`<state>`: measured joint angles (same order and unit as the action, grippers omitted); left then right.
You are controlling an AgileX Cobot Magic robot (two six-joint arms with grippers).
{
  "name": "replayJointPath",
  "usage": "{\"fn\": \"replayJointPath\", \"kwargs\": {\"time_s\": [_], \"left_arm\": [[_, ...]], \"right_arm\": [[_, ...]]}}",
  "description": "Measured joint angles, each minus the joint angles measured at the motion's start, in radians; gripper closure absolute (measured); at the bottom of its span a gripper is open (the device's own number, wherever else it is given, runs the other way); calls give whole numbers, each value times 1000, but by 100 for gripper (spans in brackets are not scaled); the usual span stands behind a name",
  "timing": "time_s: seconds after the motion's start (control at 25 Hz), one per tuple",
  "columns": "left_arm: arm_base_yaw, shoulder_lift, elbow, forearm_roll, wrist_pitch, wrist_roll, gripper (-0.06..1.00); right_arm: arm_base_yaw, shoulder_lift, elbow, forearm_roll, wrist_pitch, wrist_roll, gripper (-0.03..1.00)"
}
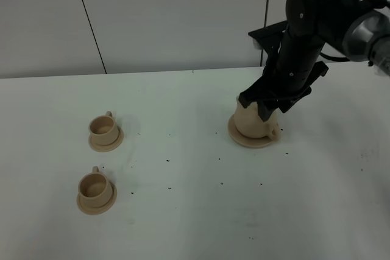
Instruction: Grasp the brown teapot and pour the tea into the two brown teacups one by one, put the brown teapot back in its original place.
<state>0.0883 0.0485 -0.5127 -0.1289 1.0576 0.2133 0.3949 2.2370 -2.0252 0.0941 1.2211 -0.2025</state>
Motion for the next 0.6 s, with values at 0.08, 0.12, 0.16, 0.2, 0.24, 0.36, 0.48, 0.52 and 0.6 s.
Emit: {"fn": "replayJointPath", "kwargs": {"time_s": [0.08,0.12,0.16,0.2,0.24,0.36,0.48,0.52,0.6], "left_arm": [[0,0,0,0,0,0,55],[0,0,0,0,0,0,55],[0,0,0,0,0,0,55],[0,0,0,0,0,0,55],[0,0,0,0,0,0,55],[0,0,0,0,0,0,55],[0,0,0,0,0,0,55],[0,0,0,0,0,0,55],[0,0,0,0,0,0,55]], "right_arm": [[0,27,0,-25,0,-31,59],[0,39,0,-31,-1,-45,59],[0,48,0,-36,-2,-52,59],[0,55,0,-36,-9,-59,59],[0,58,0,-36,-15,-62,59],[0,58,0,-37,-33,-78,59],[0,58,0,-37,-51,-99,59],[0,58,0,-37,-59,-108,59],[0,59,0,-37,-74,-119,59]]}}
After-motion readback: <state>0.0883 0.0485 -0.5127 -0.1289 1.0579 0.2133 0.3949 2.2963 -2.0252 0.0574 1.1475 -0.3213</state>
